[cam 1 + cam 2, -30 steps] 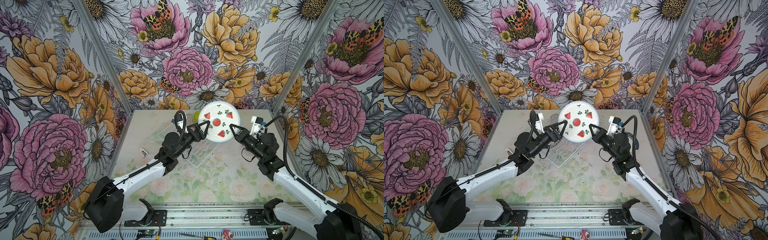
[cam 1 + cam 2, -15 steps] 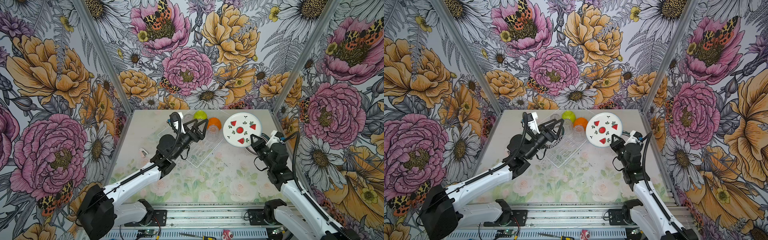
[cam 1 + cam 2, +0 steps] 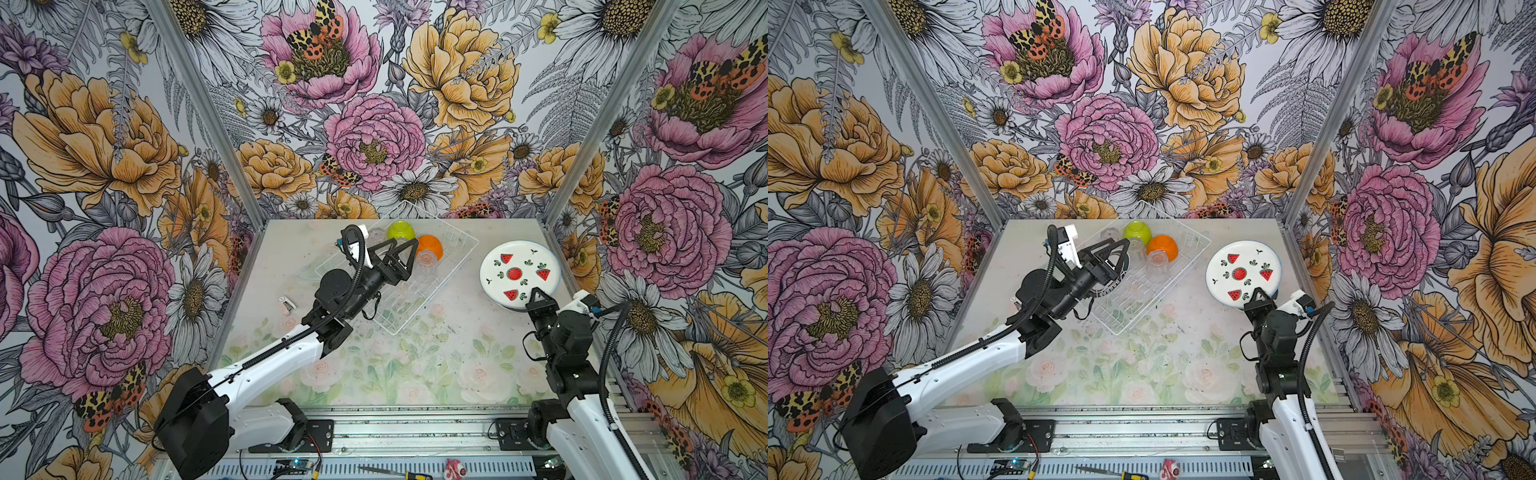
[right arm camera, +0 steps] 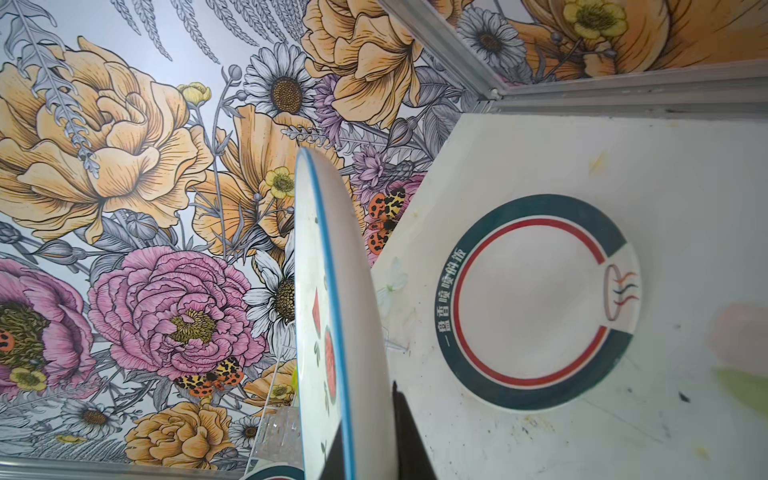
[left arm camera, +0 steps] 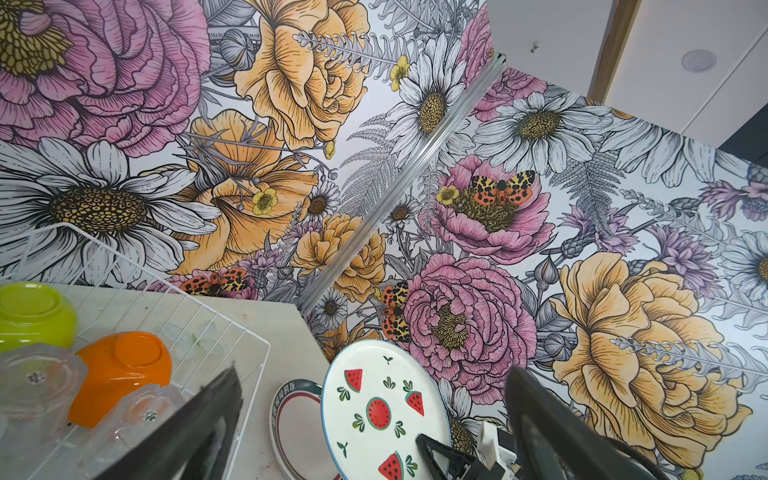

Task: Unload the mixed dishes from the dish rack
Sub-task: 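Carry the plate away from the rack with the right gripper while the left gripper releases, then lower the watermelon-print plate flat onto the banded plate and open the right gripper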

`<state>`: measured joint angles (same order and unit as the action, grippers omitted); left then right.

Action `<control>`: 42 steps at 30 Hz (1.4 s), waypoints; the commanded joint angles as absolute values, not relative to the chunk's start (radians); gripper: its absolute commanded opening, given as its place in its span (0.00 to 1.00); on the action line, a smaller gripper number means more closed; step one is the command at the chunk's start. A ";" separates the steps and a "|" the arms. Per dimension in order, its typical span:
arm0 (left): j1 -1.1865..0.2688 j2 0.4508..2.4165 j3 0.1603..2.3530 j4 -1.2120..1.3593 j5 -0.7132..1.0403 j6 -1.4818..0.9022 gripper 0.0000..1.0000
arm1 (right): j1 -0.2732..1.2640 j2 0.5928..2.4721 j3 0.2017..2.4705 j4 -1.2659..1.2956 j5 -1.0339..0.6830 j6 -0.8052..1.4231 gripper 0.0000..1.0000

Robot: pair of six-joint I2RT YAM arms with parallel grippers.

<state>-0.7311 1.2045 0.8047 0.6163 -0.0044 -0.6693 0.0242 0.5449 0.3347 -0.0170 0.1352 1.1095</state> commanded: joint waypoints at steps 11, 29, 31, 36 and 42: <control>-0.741 1.210 0.825 0.625 -0.020 -0.641 0.99 | -0.076 0.633 0.346 0.034 0.115 1.114 0.00; -0.741 1.246 0.841 0.632 -0.012 -0.645 0.99 | -0.182 0.834 0.376 0.101 0.040 1.057 0.00; -0.741 1.244 0.841 0.633 -0.011 -0.646 0.99 | -0.188 0.849 0.376 0.106 0.039 1.057 0.00; -0.742 1.239 0.836 0.634 -0.012 -0.646 0.99 | -0.204 0.900 0.388 0.120 0.028 1.054 0.00; -0.742 1.240 0.837 0.635 -0.014 -0.651 0.99 | -0.212 0.976 0.410 0.121 0.004 1.066 0.00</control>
